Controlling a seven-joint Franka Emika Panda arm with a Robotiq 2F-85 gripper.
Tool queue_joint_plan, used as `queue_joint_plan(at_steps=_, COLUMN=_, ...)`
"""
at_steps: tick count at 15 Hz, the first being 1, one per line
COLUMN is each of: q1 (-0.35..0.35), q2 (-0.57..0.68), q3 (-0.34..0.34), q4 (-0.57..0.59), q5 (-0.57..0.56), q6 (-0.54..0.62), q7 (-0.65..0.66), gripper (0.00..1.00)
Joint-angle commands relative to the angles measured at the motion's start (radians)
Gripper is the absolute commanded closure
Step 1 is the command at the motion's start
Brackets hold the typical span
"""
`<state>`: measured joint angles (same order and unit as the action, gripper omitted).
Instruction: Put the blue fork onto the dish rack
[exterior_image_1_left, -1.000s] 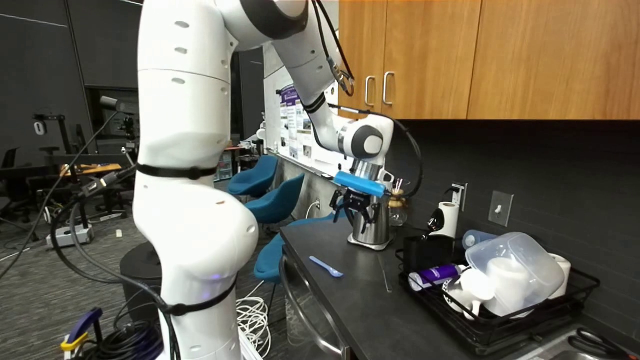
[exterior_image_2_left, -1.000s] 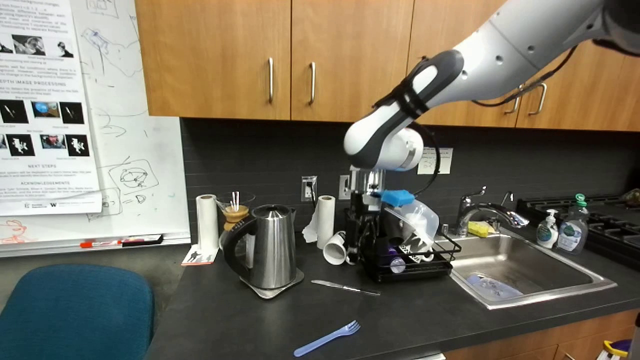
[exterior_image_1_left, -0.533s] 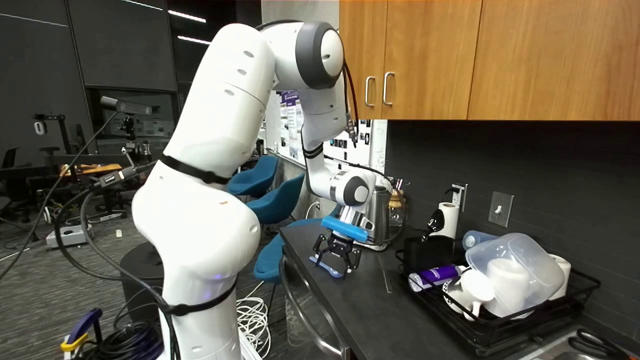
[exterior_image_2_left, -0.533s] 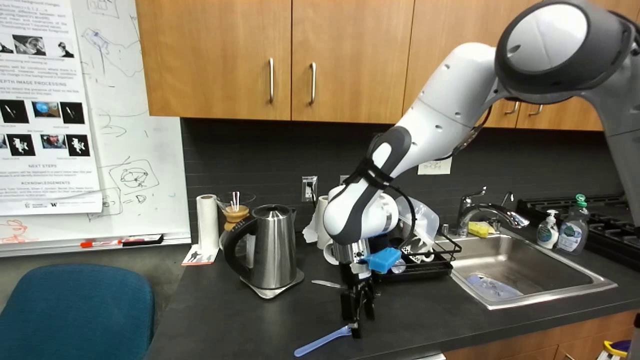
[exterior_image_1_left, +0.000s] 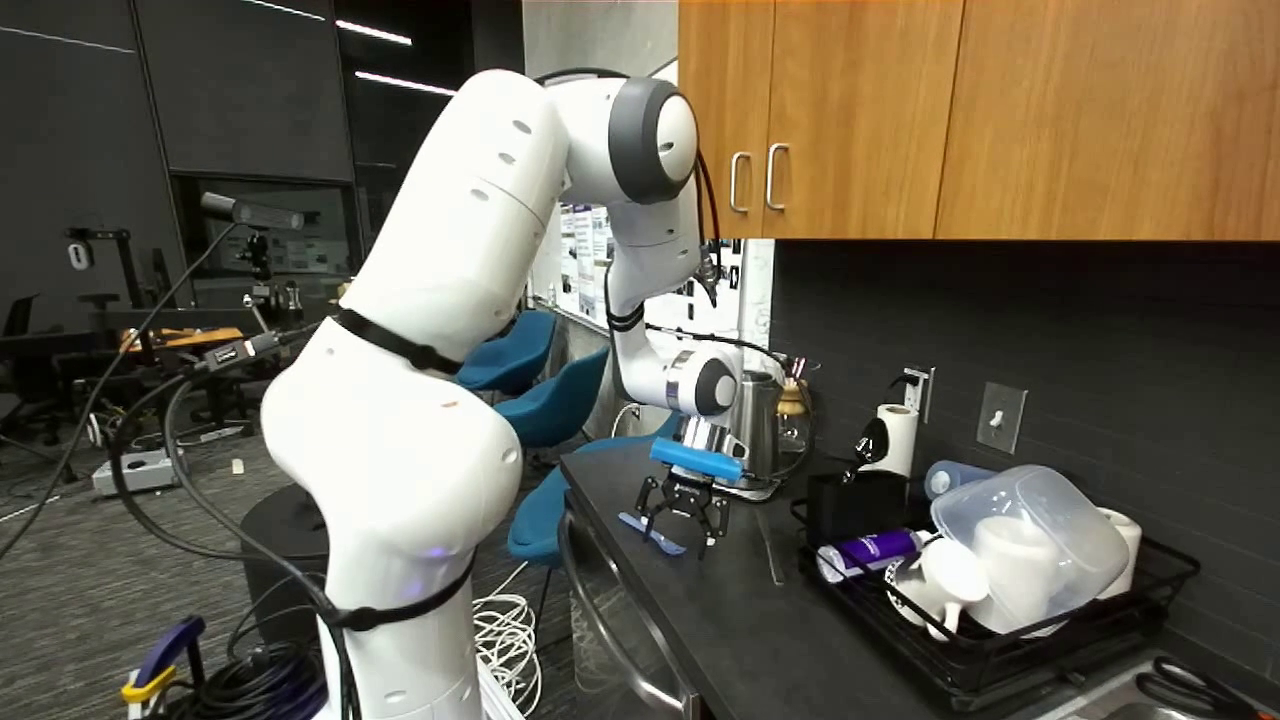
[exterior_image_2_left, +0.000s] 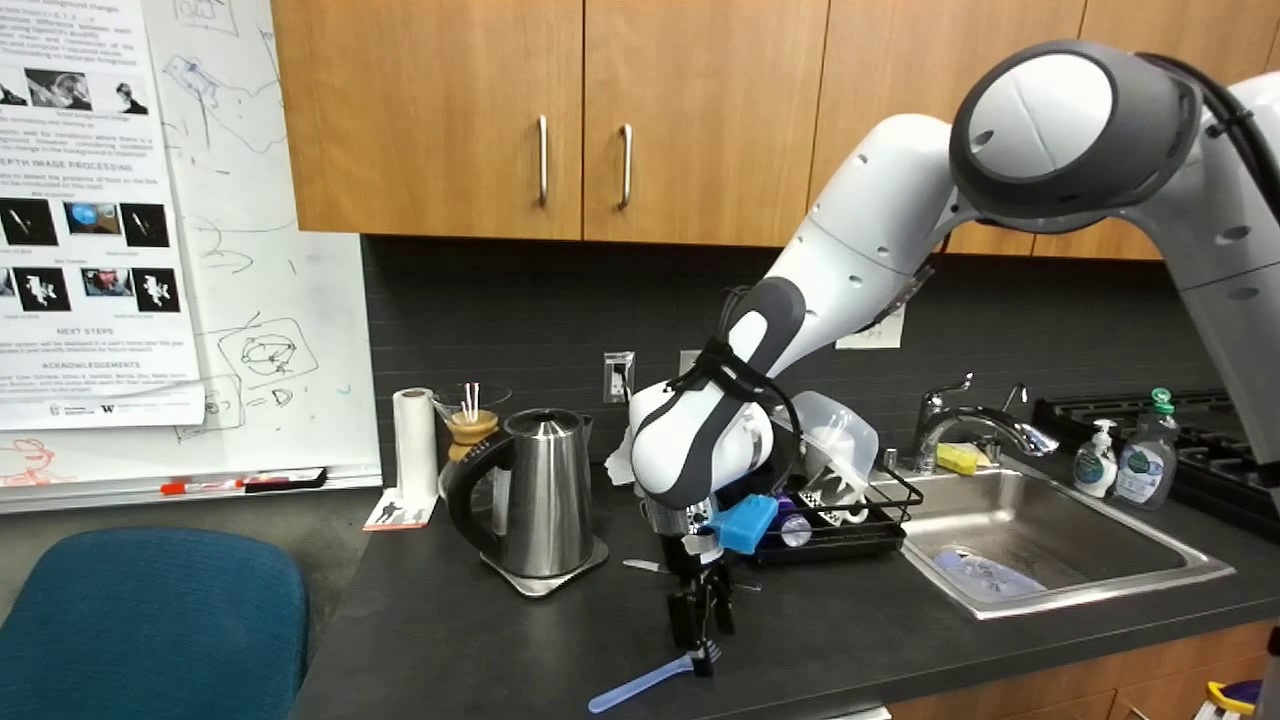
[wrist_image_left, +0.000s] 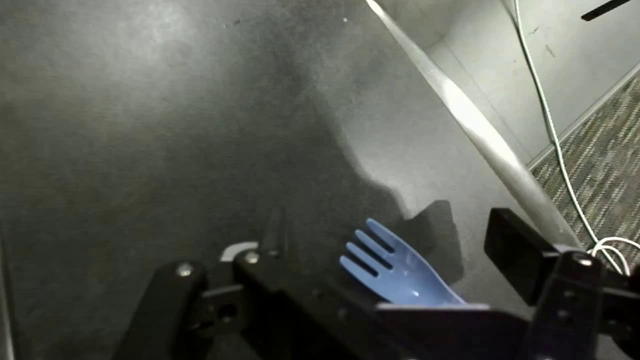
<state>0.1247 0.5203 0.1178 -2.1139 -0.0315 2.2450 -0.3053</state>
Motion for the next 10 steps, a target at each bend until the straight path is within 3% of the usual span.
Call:
queue_joint_plan(at_steps=1, q1=0.014, q2=0.002, q3=0.011, q4=0.024, q5=-0.051, q6=-0.017, q7=0.032, gripper=0.0)
queue_joint_plan(at_steps=10, q1=0.029, q2=0.015, q3=0.036, q4=0.027, q5=-0.061, q6=-0.006, q7=0.027, gripper=0.0)
